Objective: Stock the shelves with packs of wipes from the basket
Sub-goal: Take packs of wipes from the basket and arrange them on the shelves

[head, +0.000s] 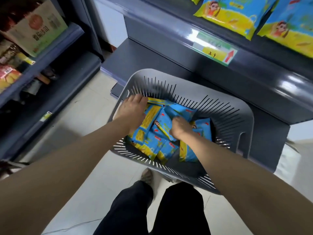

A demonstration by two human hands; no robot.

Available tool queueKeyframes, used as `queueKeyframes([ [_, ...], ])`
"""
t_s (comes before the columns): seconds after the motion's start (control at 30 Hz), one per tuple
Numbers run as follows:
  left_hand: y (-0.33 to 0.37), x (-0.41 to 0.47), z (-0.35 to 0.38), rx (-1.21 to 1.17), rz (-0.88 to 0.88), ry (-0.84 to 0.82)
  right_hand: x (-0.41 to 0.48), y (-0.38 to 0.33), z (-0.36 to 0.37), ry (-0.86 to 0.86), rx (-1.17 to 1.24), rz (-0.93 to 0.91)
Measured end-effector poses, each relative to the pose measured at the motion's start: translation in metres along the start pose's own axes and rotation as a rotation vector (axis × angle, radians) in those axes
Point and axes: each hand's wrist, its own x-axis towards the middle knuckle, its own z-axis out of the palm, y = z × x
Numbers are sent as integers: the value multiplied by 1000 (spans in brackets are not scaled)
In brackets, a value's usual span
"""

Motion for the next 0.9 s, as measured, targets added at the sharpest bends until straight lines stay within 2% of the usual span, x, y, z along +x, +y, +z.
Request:
queueKeyframes([
  [0.1, 6, 23, 0, 44, -26, -28, -12, 15, -14, -51, 128, 16],
  [0.23, 15, 44, 8, 94, -39, -148, -36, 35, -45, -4, 120, -24],
  [0.33, 15, 55, 14, -52, -103, -270, -48, 46, -66, 59, 120, -20],
  [0.43, 14, 56, 25, -108, -50, -386, -57, 53, -81, 110, 161, -9],
  [0.57, 2, 60, 43, -176, -125, -284, -60, 62, -90, 175, 184, -17],
  [0.63, -2, 67, 47, -207, -87, -287, -61, 65, -90, 202, 181, -19],
  [0.77, -1, 82, 55, -149, 58, -440, -63, 64, -87, 263, 175, -26],
  [0.9, 0, 89, 59, -24, 35, -557, -68, 63, -89, 297, 173, -58],
])
